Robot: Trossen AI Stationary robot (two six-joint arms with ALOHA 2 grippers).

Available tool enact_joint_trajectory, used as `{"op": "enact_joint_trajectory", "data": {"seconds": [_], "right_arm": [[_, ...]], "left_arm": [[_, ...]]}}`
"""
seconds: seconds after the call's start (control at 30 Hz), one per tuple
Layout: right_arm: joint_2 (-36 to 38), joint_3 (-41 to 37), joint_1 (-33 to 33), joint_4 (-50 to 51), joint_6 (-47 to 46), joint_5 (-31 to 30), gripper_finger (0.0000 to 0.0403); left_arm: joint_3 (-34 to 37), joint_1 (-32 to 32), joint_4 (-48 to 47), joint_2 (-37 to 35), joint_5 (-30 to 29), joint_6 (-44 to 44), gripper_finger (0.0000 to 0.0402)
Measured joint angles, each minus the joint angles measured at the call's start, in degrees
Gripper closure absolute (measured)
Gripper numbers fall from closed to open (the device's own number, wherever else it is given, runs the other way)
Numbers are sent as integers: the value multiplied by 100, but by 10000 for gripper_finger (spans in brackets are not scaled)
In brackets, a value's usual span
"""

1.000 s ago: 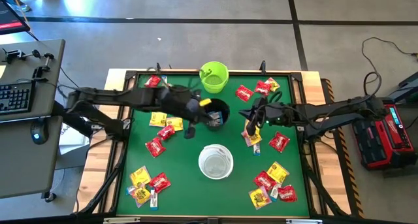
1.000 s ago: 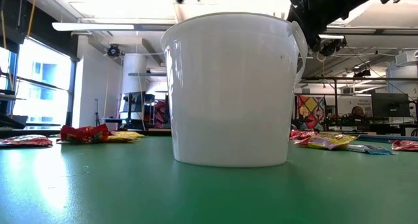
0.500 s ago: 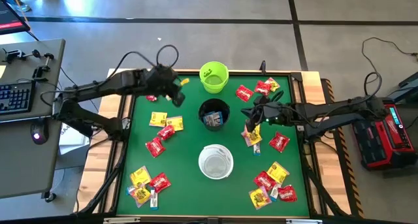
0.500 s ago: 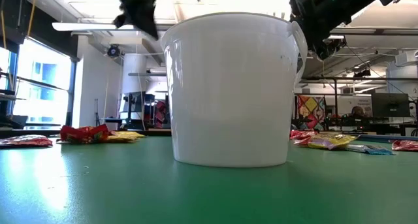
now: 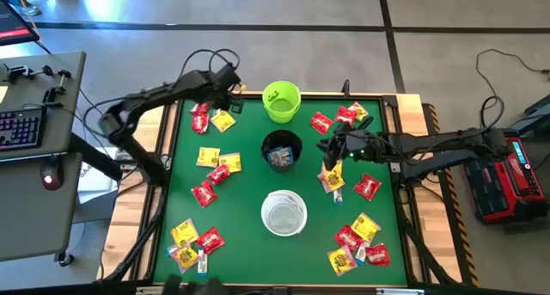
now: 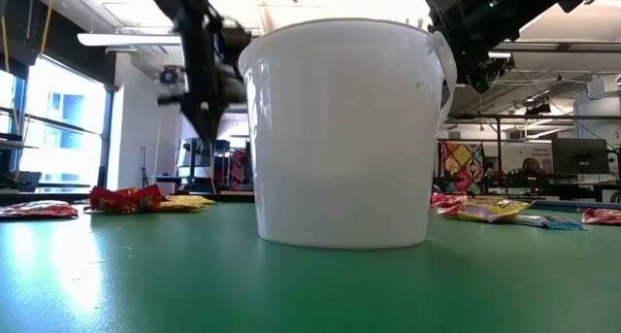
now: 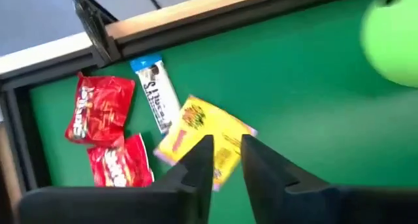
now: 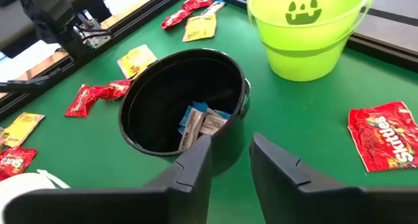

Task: Sort candy by brand, put in halloween buckets
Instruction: Put the white chocolate into the black bucket

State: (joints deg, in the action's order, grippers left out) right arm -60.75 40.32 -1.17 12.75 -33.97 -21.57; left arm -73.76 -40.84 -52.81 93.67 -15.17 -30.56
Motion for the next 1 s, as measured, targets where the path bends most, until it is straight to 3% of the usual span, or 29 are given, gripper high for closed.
{"op": "enact_joint_trajectory", "data": {"seconds": [0.17,0.33,1.0], "right_arm": [[0,-2,0,-4,-361,-249,304],[0,-2,-89,15,-370,-307,304],[0,11,-459,20,414,99,304]], "left_arm": [[0,-481,250,601,67,312,272],[0,-836,622,961,146,562,240],[0,-1113,504,1652,-17,-606,231]]}}
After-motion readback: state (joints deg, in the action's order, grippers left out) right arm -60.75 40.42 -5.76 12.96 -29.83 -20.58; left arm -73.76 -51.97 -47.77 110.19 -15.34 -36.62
